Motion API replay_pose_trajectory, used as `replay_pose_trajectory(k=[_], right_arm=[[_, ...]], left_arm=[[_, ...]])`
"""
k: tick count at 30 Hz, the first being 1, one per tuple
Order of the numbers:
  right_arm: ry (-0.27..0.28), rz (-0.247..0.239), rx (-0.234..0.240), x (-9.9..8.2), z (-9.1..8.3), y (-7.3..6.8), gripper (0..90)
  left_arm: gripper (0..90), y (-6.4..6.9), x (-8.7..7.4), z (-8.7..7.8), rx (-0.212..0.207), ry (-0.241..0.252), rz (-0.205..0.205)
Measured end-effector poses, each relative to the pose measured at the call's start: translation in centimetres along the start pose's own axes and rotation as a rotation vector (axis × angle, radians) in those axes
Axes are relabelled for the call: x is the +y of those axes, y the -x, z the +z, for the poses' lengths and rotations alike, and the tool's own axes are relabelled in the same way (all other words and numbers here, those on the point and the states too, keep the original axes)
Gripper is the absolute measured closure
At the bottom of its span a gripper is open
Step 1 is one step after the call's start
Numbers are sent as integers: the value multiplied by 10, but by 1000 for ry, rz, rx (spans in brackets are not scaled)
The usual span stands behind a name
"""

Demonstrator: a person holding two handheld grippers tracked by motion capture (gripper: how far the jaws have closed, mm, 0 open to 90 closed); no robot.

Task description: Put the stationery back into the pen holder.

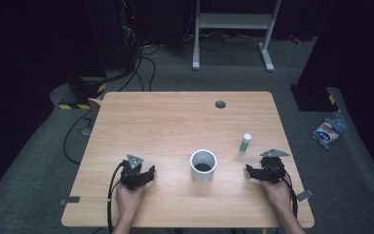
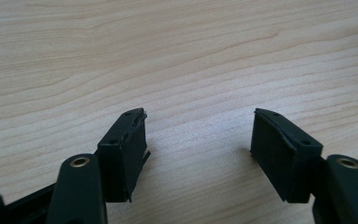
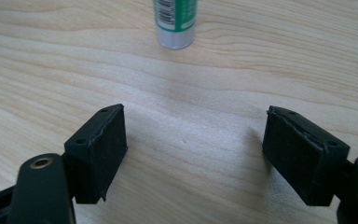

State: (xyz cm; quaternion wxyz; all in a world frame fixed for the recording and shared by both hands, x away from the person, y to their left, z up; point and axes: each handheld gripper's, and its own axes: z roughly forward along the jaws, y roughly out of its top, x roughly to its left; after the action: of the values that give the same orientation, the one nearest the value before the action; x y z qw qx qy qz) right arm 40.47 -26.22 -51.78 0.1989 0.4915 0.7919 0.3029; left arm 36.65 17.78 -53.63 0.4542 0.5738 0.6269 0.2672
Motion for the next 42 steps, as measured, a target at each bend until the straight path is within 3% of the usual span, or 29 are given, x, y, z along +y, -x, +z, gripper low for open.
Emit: replay_pose_trajectory(k=[9, 20, 28, 31, 39, 42], right_arm=[[50, 8, 30, 6, -10, -4, 283], [99, 0, 39, 36, -19, -5, 350], [127, 9, 38, 54, -17, -5, 399], [140, 5, 41, 60, -14, -5, 460], [131, 53, 64, 65, -5, -1, 484], [135, 37, 67, 70, -3, -3, 499]], left_arm=[[318, 1, 0, 2, 26, -8, -3], [308, 0, 0, 3, 35, -8, -8], [308, 0, 0, 3, 37, -7, -9], [308, 1, 0, 4, 38, 4, -22], [308, 0, 0, 3, 37, -8, -8], [308, 1, 0, 3, 38, -1, -15]])
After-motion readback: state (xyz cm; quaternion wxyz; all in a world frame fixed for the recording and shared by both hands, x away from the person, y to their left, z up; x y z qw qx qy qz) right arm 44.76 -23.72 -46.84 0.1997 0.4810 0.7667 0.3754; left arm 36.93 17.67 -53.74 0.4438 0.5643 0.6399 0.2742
